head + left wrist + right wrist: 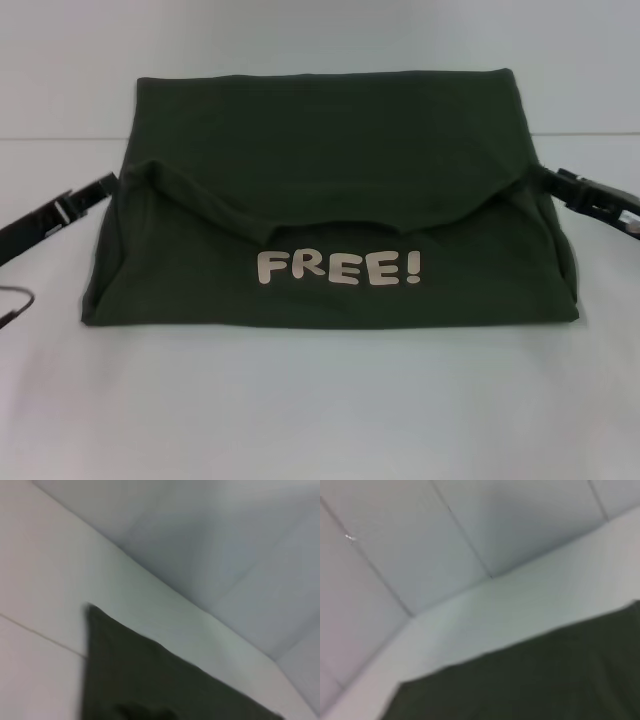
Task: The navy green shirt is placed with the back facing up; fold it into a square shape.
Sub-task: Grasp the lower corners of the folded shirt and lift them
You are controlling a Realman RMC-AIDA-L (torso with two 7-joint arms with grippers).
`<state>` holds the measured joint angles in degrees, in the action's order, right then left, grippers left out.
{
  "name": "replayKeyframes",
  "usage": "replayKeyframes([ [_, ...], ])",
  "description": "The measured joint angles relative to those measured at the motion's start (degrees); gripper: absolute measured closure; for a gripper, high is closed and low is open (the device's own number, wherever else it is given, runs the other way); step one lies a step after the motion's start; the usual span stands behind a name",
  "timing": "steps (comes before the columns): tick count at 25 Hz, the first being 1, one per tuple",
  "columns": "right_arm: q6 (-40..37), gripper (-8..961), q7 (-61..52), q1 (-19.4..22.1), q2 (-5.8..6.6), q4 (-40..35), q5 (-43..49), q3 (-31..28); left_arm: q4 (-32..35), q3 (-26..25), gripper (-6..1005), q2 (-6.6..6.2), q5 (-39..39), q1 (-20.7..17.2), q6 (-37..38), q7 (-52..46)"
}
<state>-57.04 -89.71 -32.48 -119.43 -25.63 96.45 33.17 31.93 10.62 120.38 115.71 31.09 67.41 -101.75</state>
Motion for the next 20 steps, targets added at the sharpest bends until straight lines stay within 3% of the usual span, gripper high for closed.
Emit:
replayKeyframes([
  [4,-10.0,415,0.3,3.8,0.48,-2.5,-0.8,0.3,5.3,1.3,608,-2.21,9.4,-2.2,11.5,-10.5],
  [8,-14.4,295,0.5,5.4,0.92,-2.4,-0.4,1.0,8.5,1.4,449,-2.96,16.4,-2.2,16.7,-14.4],
  [12,-15.0,157,1.9,6.0,0.45,-2.0,-0.3,1.7,8.1,1.9,274,-3.10,17.5,-1.3,14.1,-13.3],
  [14,-15.0,28,2.7,6.1,0.18,-1.9,0.2,1.8,7.6,3.0,184,-3.11,17.6,-1.0,11.7,-12.9],
  [20,-15.1,28,2.9,6.0,-0.07,-1.8,0.9,2.4,7.1,7.5,63,-2.55,17.7,-0.9,5.9,-12.5],
])
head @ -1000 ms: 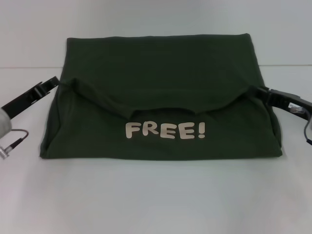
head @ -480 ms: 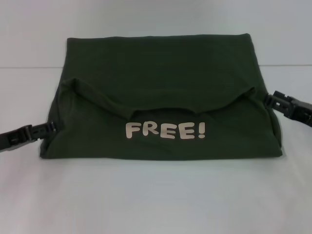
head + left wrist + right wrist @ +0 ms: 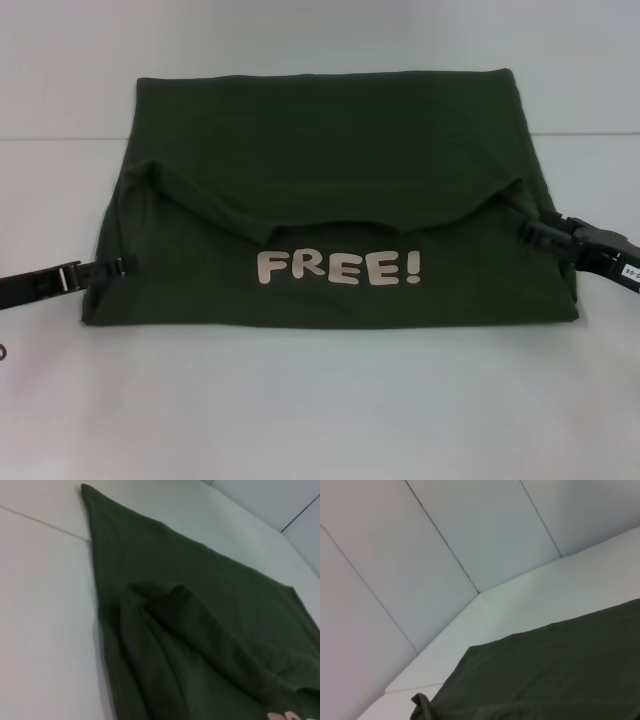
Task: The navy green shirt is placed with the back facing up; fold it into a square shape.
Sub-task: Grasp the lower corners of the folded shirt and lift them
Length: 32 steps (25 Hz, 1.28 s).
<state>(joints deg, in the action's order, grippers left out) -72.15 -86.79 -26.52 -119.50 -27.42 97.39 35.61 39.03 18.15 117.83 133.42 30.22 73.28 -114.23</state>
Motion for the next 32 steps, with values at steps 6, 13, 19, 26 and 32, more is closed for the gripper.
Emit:
replayKeyframes([
  [6,0.0,28,0.0,0.1,-0.05,0.0,0.0,2.3,-0.5,2.2,66,0.16,0.1,0.1,-1.3,0.3],
  [13,0.2,28,0.0,-0.1,-0.03,0.0,0.1,3.4,-0.7,4.8,69,0.31,0.2,0.4,-2.7,0.4],
  [19,0.4,28,0.0,-0.1,0.02,0.0,0.1,3.5,-0.7,5.1,72,0.38,0.2,0.5,-1.8,0.1],
  [26,0.5,27,0.0,-0.1,0.06,-0.1,0.1,3.5,-1.0,5.4,76,0.38,0.2,0.7,0.3,-0.4],
  [32,0.2,27,0.0,-0.1,0.16,-0.4,0.1,3.5,-0.7,6.1,79,0.38,2.4,0.9,-1.7,-0.5],
])
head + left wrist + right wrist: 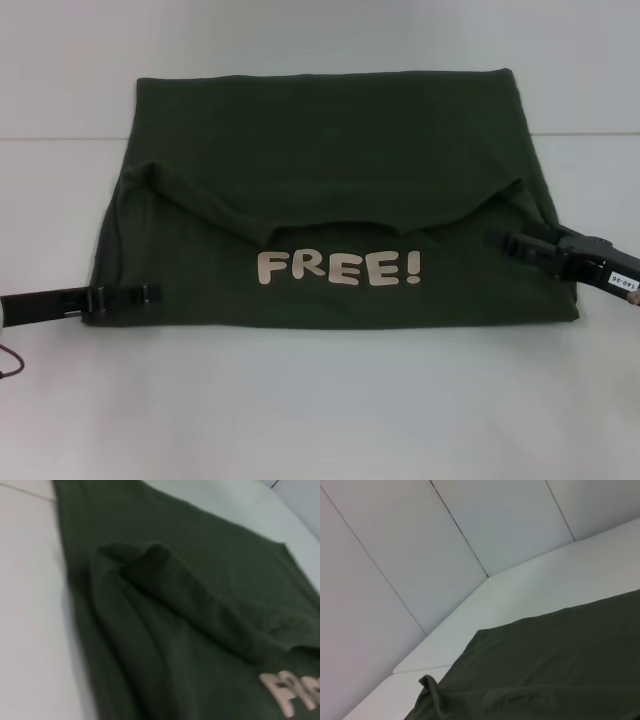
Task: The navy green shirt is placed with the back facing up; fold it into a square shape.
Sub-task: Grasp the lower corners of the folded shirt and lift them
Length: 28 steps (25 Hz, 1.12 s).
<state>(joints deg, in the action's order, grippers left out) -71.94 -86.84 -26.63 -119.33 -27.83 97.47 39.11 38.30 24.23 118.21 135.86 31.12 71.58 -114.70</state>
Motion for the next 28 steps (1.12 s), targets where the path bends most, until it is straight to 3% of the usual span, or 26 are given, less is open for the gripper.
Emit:
replayKeyframes([
  [11,-1.8,27,-0.5,0.9,0.81,-0.2,0.0,-0.3,0.7,1.5,280,0.16,1.5,0.2,-1.1,0.8],
  [13,-1.9,27,-1.0,1.0,1.25,-0.3,0.2,0.0,0.7,2.1,359,0.17,1.5,0.3,-1.1,0.8],
  [17,-3.8,27,-9.4,1.4,3.02,-5.0,5.1,0.1,0.7,2.3,518,0.17,1.4,0.5,-1.0,0.8],
  [21,-9.1,33,-31.1,0.5,5.84,-19.3,17.2,0.2,0.7,2.3,707,0.09,1.4,0.8,-0.7,0.8],
  [25,-16.2,44,-51.2,-5.2,9.26,-26.7,33.9,0.2,0.7,2.2,879,-0.04,1.4,1.0,-0.6,0.7],
  [28,-18.8,52,-56.7,-10.0,9.76,-26.6,43.3,-0.6,0.7,2.3,962,-0.06,1.4,1.1,-0.6,0.7],
])
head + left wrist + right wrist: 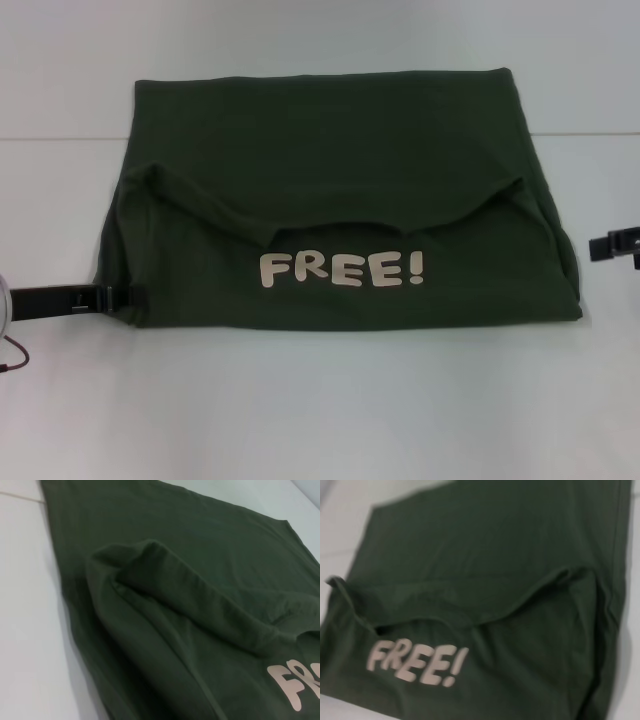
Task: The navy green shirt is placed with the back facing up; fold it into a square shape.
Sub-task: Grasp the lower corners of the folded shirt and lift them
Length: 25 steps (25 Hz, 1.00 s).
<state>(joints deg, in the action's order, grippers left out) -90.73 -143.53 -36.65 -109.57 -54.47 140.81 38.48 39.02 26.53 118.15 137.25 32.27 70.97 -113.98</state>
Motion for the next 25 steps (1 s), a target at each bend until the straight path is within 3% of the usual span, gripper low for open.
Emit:
replayKeyframes([
  [6,3.4,68,-0.3,-4.2,-1.71,5.4,6.1,1.4,0.0,-0.2,961,-0.02,-0.2,0.0,0.1,0.1],
  [13,10.5,86,-0.1,-5.2,-2.20,12.3,6.5,4.8,0.0,-0.4,961,-0.12,-0.3,0.0,0.1,0.1],
  [25,13.9,118,1.1,-5.5,-3.96,12.8,6.3,5.0,0.2,-0.5,962,-0.20,-0.3,0.1,0.4,0.2],
])
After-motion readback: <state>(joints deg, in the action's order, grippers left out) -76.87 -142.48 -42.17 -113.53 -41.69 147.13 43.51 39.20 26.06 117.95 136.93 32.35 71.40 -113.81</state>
